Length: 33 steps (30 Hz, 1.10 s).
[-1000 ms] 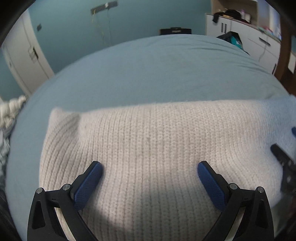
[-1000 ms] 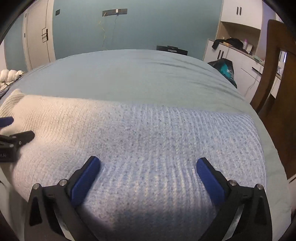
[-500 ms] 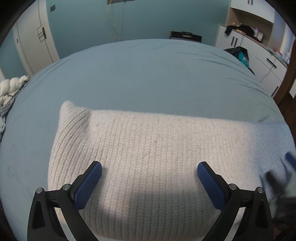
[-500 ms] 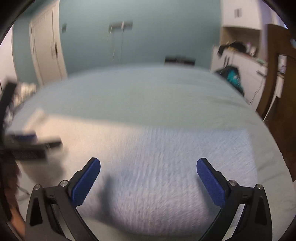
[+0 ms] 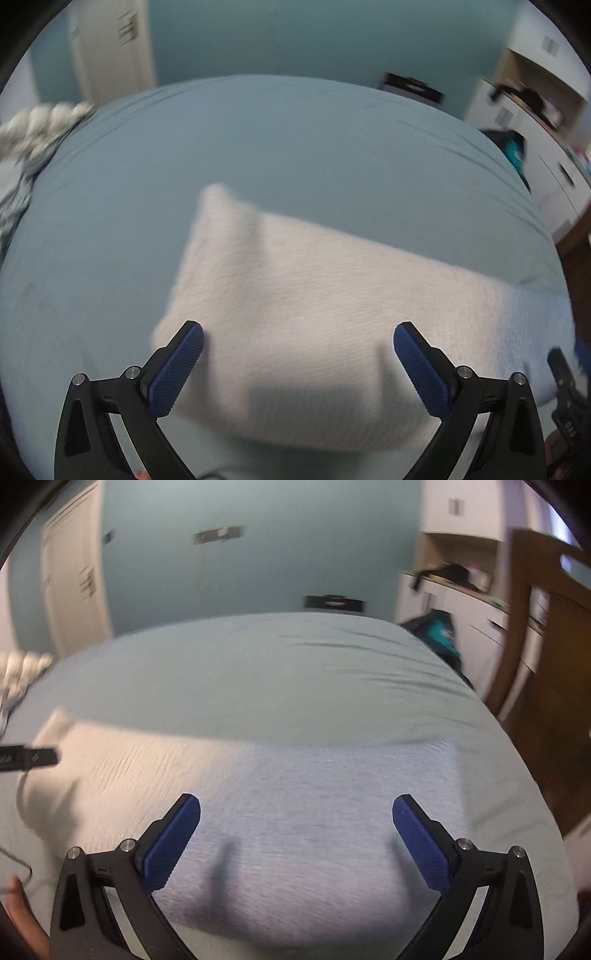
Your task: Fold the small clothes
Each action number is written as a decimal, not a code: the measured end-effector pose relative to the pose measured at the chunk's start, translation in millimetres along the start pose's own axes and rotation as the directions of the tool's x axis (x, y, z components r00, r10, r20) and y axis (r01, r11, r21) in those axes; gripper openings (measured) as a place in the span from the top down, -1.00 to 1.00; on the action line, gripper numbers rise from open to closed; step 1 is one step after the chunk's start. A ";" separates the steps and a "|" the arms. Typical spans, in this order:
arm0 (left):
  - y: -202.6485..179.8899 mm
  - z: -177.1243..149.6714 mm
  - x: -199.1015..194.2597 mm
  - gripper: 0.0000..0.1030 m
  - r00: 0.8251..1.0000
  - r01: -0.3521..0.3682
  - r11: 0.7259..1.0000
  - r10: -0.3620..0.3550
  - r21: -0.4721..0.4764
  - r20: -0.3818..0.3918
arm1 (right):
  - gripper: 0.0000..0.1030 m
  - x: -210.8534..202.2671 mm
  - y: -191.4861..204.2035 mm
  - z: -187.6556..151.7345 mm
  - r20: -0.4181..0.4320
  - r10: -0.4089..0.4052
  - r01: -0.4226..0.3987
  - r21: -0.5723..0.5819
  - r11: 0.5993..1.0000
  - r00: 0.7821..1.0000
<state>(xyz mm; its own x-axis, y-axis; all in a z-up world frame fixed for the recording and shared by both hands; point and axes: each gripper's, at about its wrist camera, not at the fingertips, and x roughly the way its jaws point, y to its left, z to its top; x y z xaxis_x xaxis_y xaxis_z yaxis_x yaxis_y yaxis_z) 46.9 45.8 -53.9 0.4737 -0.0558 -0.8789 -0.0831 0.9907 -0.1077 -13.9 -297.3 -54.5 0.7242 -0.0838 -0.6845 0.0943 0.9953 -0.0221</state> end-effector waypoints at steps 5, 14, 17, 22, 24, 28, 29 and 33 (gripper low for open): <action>56.8 -16.8 10.7 -1.00 0.977 0.046 0.967 -0.096 -0.250 -0.192 | -0.98 42.4 -12.2 -17.2 -0.282 -0.105 0.110 0.001 0.994 0.954; 145.9 -88.0 38.7 -1.00 0.893 0.100 0.578 -0.411 -0.810 -0.183 | -0.98 17.2 0.9 -24.0 -0.254 -0.099 0.109 0.023 0.994 0.962; 153.2 -104.4 51.1 -1.00 0.872 0.139 0.399 -0.482 -0.906 -0.079 | -0.98 18.2 -7.1 -24.2 -0.251 -0.085 0.099 0.044 0.994 0.964; 133.4 -97.3 52.1 -1.00 0.908 0.164 0.432 -0.418 -0.887 -0.036 | -0.98 15.9 -12.9 -20.3 -0.215 -0.056 0.075 0.081 0.994 0.975; 122.5 -93.4 54.0 -1.00 0.914 0.183 0.452 -0.404 -0.873 -0.017 | -0.98 13.4 -19.2 -17.1 -0.184 -0.040 0.063 0.122 0.990 0.982; 100.5 -89.3 77.1 -1.00 0.894 0.208 0.430 -0.448 -0.878 -0.007 | -0.98 16.0 -28.2 -12.1 -0.157 -0.061 0.087 0.161 0.983 0.986; 103.0 -88.1 80.8 -1.00 0.891 0.211 0.409 -0.454 -0.888 0.002 | -0.98 18.1 -28.9 -12.0 -0.163 -0.064 0.091 0.164 0.982 0.985; 101.3 -80.1 87.5 -1.00 0.921 0.184 0.361 -0.388 -0.914 0.032 | -0.98 25.8 -25.7 -11.6 -0.177 -0.082 0.107 0.139 0.984 0.981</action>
<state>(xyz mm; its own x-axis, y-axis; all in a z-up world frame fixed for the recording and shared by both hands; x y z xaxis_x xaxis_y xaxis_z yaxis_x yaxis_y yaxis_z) 9.7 131.3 -179.0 0.4962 -0.4321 -0.7530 -0.7446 0.2341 -0.6250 -5.5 -324.5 -80.0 0.5813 -0.1549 -0.7988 0.2654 0.9641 0.0062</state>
